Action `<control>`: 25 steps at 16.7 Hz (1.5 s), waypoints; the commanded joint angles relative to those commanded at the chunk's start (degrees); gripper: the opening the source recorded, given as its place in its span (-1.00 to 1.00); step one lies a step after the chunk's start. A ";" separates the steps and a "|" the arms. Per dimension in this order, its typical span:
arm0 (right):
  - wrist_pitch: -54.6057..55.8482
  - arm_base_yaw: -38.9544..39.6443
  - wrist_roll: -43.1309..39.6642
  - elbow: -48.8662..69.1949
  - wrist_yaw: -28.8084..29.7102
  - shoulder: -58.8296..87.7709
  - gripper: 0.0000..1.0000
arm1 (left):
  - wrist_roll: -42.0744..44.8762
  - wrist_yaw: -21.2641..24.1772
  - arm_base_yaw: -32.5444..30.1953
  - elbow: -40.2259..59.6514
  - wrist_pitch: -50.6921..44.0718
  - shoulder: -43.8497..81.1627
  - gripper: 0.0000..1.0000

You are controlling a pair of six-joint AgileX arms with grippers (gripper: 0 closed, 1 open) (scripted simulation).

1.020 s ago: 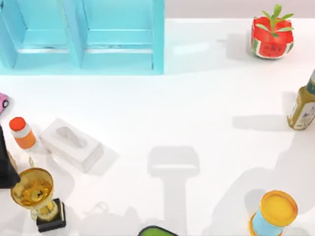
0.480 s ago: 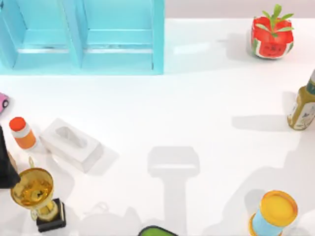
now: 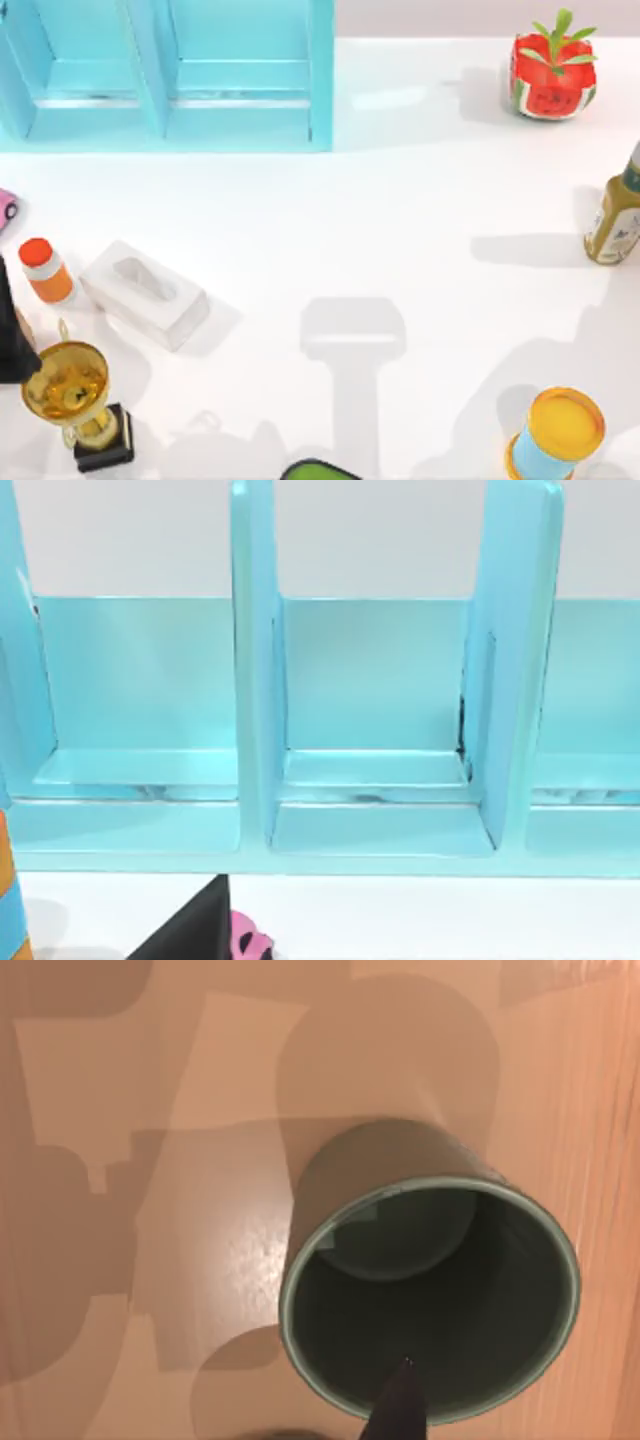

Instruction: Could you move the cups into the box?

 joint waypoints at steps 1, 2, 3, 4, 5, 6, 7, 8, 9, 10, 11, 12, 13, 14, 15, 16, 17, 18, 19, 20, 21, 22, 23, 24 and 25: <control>0.00 0.00 0.00 0.00 0.00 0.00 0.66 | 0.00 0.00 0.00 0.00 0.00 0.00 1.00; 0.00 0.00 0.00 0.00 0.00 0.00 0.81 | 0.00 0.00 0.00 0.00 0.00 0.00 1.00; 0.00 0.00 0.00 0.00 0.00 0.00 0.96 | 0.00 0.00 0.00 0.00 0.00 0.00 1.00; 0.00 0.00 0.00 0.00 0.00 0.00 1.00 | 0.00 0.00 0.00 0.00 0.00 0.00 1.00; 0.00 0.00 0.00 0.00 0.00 0.00 1.00 | 0.00 0.00 0.00 0.00 0.00 0.00 1.00; 0.00 0.00 0.00 0.00 0.00 0.00 1.00 | 0.00 0.00 0.00 0.00 0.00 0.00 1.00; 0.00 0.00 0.00 0.00 0.00 0.00 1.00 | 0.00 0.00 0.00 0.00 0.00 0.00 1.00; 0.00 0.00 0.00 0.00 0.00 0.00 1.00 | 0.00 0.00 0.00 0.00 0.00 0.00 1.00; 0.00 0.00 0.00 0.00 0.00 0.00 1.00 | 0.00 0.00 0.00 0.00 0.00 0.00 1.00; 0.00 0.00 0.00 0.00 0.00 0.00 1.00 | 0.00 0.00 0.00 0.00 0.00 0.00 1.00; 0.00 0.00 0.00 0.00 0.00 0.00 1.00 | 0.00 0.00 0.00 0.00 0.00 0.00 1.00; -0.01 -0.12 0.00 0.01 0.00 0.00 1.00 | 0.00 0.00 0.00 0.00 0.00 0.00 1.00; -0.16 -0.13 0.01 0.17 -0.01 0.01 1.00 | 0.00 0.00 0.00 0.00 0.00 0.00 1.00; -0.91 -0.18 0.03 0.92 -0.06 0.06 1.00 | 0.00 0.00 0.00 0.00 0.00 0.00 1.00; -2.19 -0.26 0.04 2.28 -0.11 0.15 1.00 | 0.00 0.00 0.00 0.00 0.00 0.00 1.00; -3.91 -0.35 0.04 4.17 -0.15 0.30 1.00 | 0.00 0.00 0.00 0.00 0.00 0.00 1.00; -5.99 -0.44 0.03 6.45 -0.16 0.50 1.00 | 0.00 0.00 0.00 0.00 0.00 0.00 1.00; -8.28 -0.52 0.02 8.99 -0.15 0.70 1.00 | 0.00 0.00 0.00 0.00 0.00 0.00 1.00; -10.70 -0.56 -0.02 11.61 -0.13 0.87 1.00 | 0.00 0.00 0.00 0.00 0.00 0.00 1.00; -13.22 -0.55 -0.08 14.18 -0.10 0.99 1.00 | 0.00 0.00 0.00 0.00 0.00 0.00 1.00; -15.74 -0.52 -0.13 16.71 -0.07 1.06 1.00 | 0.00 0.00 0.00 0.00 0.00 0.00 1.00; -18.09 -0.48 -0.17 19.13 -0.06 1.10 1.00 | 0.00 0.00 0.00 0.00 0.00 0.00 1.00; -20.13 -0.44 -0.20 21.25 -0.05 1.12 1.00 | 0.00 0.00 0.00 0.00 0.00 0.00 1.00; -21.73 -0.41 -0.22 22.87 -0.04 1.13 1.00 | 0.00 0.00 0.00 0.00 0.00 0.00 1.00; -22.75 -0.39 -0.23 23.91 -0.03 1.14 1.00 | 0.00 0.00 0.00 0.00 0.00 0.00 1.00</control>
